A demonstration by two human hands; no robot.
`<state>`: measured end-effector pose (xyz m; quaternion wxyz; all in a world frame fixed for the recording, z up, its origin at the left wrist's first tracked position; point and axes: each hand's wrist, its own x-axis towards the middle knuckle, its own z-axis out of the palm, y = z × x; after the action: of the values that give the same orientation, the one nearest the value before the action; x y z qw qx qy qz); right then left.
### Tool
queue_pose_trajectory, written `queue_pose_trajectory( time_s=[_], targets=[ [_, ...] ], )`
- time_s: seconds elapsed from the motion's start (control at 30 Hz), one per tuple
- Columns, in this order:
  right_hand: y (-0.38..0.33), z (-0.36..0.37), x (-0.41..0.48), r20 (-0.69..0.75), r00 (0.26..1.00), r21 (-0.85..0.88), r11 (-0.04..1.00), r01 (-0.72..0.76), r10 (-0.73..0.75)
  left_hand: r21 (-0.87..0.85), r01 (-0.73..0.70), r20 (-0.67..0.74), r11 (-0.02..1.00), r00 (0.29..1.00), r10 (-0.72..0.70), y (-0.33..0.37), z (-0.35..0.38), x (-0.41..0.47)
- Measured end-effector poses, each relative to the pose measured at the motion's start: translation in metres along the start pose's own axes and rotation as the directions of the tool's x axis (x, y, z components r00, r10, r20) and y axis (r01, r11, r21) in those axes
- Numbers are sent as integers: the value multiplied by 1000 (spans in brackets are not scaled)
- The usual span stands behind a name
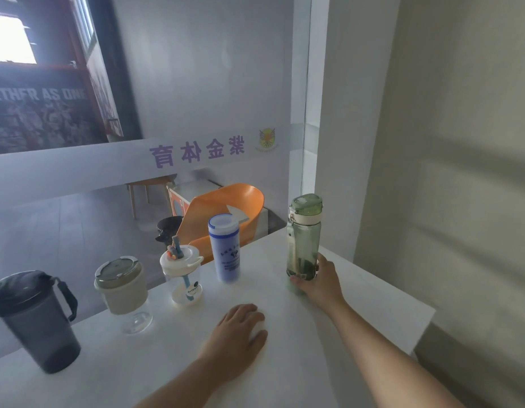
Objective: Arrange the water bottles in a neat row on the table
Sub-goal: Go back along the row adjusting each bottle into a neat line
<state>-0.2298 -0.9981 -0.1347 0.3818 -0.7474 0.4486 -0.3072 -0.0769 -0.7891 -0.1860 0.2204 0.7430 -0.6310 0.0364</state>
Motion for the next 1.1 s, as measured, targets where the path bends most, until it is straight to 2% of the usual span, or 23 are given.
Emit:
queue_pose_trajectory(
  time_s=[0.1, 0.2, 0.4, 0.6, 0.73, 0.87, 0.93, 1.03, 1.1],
  targets=[
    [-9, 14, -1, -39, 999, -79, 996, -37, 34, 3, -1, 14, 1000, 1000, 1, -1, 1, 0],
    [-9, 18, -1, -59, 998, -78, 997, -22, 17, 3, 4, 16, 1000, 1000, -4, 0, 0, 0],
    [-4, 6, -9, 69, 998, -5, 1000, 12, -12, 10, 14, 36, 1000, 999, -14, 4, -5, -1],
    [-10, 1, -18, 32, 999, -152, 988, 30, -26, 2, 20, 42, 1000, 999, -20, 5, -6, -2],
    [-13, 6, -19, 12, 1000, -24, 1000, 8, -8, 4, 27, 50, 1000, 998, -27, 5, -5, -2],
    [-9, 8, -17, 32, 999, 7, 1000, -6, 6, 6, 23, 34, 1000, 999, -23, 4, -4, -1],
    [-8, 8, -15, 10, 1000, -3, 1000, 9, -9, -1, 18, 19, 1000, 1000, -18, 5, -4, -2],
    [-5, 9, -12, 8, 1000, -110, 994, 15, -15, -5, 13, 17, 1000, 1000, -12, 5, -5, -2],
    [-5, 10, -15, 18, 1000, -100, 995, 20, -19, 2, 9, 18, 1000, 1000, -9, 6, -6, -2]
  ],
)
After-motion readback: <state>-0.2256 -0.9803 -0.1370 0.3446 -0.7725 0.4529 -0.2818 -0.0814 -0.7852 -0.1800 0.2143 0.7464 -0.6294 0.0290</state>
